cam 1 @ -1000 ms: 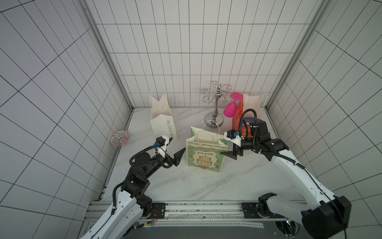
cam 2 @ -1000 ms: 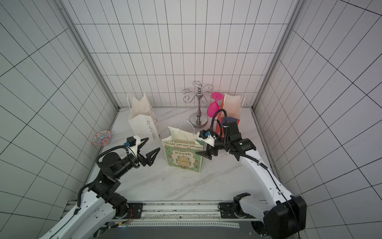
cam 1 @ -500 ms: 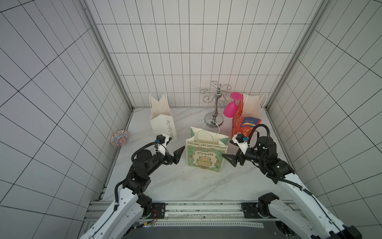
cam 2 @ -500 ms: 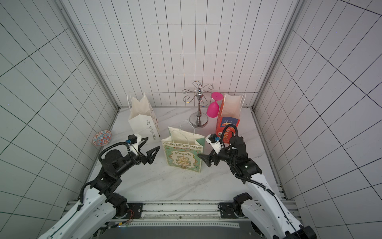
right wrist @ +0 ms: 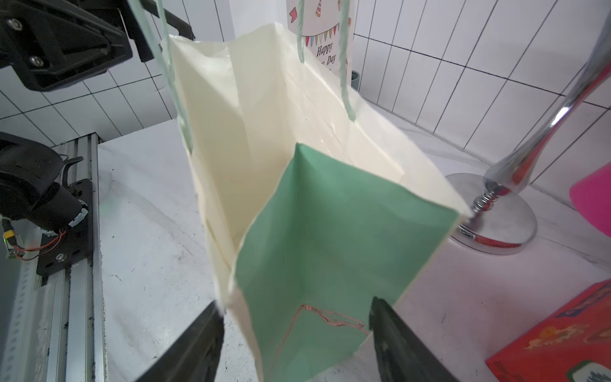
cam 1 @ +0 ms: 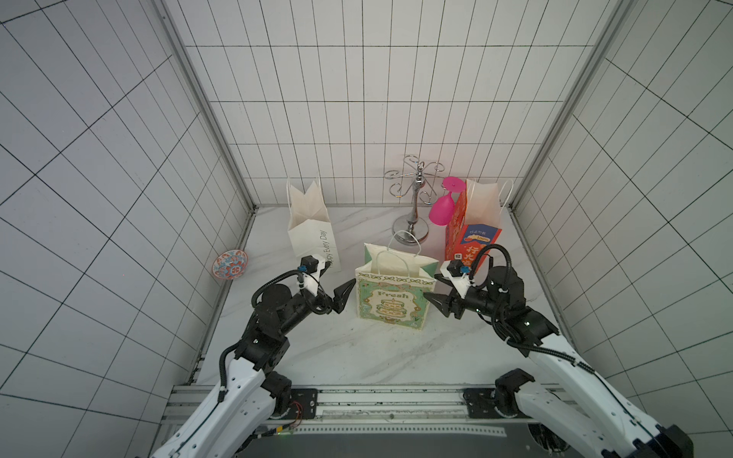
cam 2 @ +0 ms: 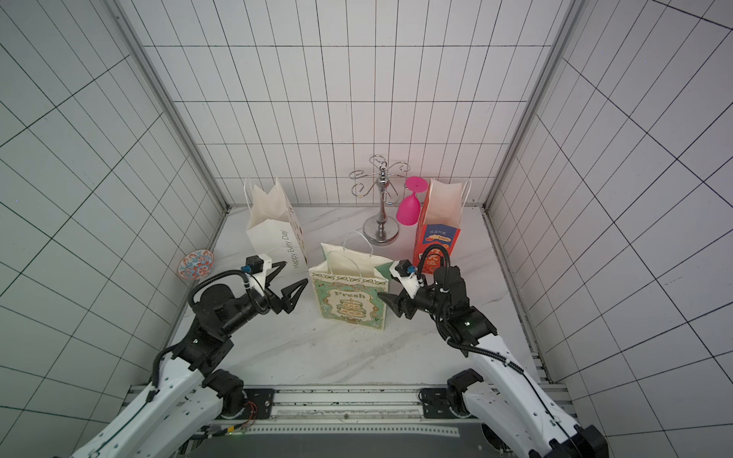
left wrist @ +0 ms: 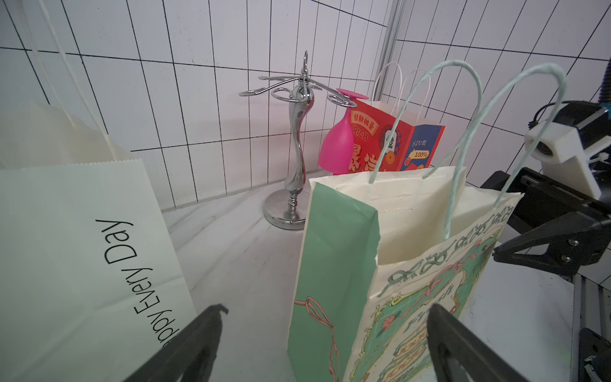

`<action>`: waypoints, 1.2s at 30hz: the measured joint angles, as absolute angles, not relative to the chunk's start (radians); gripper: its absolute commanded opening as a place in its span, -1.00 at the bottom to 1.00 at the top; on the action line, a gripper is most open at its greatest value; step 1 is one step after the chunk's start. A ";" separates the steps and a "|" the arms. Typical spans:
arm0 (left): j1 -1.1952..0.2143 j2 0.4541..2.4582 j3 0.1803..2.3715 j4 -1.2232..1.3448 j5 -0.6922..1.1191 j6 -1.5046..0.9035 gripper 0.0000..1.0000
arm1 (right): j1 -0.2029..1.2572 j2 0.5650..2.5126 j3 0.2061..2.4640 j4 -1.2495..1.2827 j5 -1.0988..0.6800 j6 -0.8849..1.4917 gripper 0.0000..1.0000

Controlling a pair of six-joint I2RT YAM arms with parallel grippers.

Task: Put away the paper bag
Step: Adjust the paper bag at the center of the board.

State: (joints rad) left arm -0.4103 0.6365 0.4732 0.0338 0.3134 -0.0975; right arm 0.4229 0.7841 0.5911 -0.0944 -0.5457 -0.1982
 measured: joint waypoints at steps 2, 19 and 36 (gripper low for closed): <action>-0.410 0.634 0.473 0.031 0.309 -0.098 0.95 | 0.429 0.743 0.591 -0.115 -0.520 -0.186 0.48; -0.408 0.618 0.473 0.025 0.283 -0.124 0.95 | 0.487 0.847 0.579 -0.049 -0.572 -0.149 -0.51; -0.313 0.561 0.480 -0.044 0.299 -0.133 0.95 | 0.398 1.174 0.789 -0.172 -0.977 -0.582 -1.00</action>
